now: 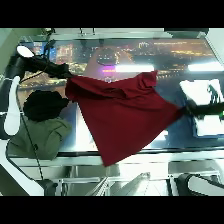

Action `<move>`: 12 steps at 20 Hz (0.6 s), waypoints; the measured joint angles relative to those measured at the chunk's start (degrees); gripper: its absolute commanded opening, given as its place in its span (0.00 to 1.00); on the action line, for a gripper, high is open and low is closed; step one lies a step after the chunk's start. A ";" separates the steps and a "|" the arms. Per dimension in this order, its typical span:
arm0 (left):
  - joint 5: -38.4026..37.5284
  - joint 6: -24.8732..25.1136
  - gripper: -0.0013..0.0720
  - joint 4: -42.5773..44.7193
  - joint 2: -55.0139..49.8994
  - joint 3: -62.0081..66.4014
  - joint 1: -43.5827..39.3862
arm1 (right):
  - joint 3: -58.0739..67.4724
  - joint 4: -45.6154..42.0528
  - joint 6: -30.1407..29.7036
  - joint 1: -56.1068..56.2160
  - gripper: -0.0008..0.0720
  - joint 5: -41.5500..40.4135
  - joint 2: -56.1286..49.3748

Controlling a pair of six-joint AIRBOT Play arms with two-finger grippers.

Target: Fold the shirts.

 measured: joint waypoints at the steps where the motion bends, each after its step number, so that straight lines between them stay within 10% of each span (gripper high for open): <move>1: -2.40 -0.46 0.04 -1.53 0.22 -1.22 0.66 | 5.60 1.01 0.00 1.44 0.03 -0.68 -3.82; 5: -12.44 -1.64 0.04 -6.88 2.27 -10.95 1.27 | 30.42 2.95 2.51 7.63 0.03 -1.60 -20.70; 8: -14.73 -1.25 0.04 -8.41 6.27 -19.37 1.07 | 45.13 3.43 4.37 10.69 0.52 -1.57 -30.01; 11: -13.73 -0.70 0.04 -9.14 9.94 -24.06 1.88 | 52.78 3.80 5.05 11.61 0.52 -0.96 -33.79; 12: -12.50 -0.55 0.04 -9.16 10.54 -24.33 2.38 | 54.10 3.80 5.18 11.45 0.38 -0.22 -34.34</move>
